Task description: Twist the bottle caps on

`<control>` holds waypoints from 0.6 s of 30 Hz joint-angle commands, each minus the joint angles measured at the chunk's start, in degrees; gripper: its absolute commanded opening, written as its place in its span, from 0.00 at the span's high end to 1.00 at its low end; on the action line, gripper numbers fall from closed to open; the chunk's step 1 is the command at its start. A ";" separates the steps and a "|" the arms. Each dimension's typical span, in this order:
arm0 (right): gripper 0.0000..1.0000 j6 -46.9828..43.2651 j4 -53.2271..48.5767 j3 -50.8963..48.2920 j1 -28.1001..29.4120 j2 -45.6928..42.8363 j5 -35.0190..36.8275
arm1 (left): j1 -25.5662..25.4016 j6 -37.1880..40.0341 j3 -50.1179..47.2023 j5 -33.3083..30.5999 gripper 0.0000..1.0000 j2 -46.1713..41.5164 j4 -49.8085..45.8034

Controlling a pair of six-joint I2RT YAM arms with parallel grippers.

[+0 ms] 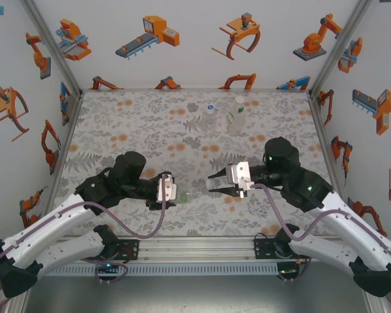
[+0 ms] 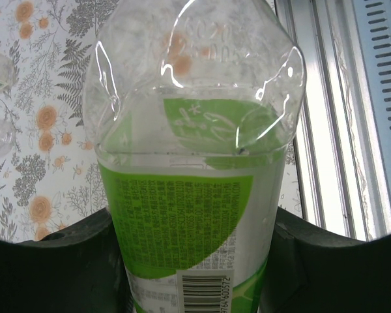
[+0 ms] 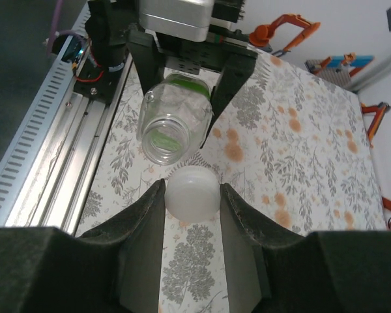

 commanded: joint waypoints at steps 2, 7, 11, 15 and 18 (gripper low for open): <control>1.00 -5.46 -0.67 1.44 1.30 1.26 -4.64 | -0.41 1.14 0.71 0.20 1.00 -0.77 -1.13; 1.00 -5.46 -0.68 2.71 2.97 3.48 -3.67 | -0.41 -0.93 1.60 -1.07 1.00 0.11 -1.10; 1.00 -5.46 -0.13 2.89 4.40 4.32 -2.25 | -0.42 -1.23 1.69 -1.34 1.00 -0.11 -1.13; 1.00 -5.46 0.42 2.56 5.29 4.77 -0.39 | -0.42 -1.39 1.69 -1.38 1.00 -0.29 -1.13; 1.00 -5.46 1.07 2.52 5.88 4.80 0.45 | -0.41 -1.65 1.86 -1.47 1.00 -0.20 -1.11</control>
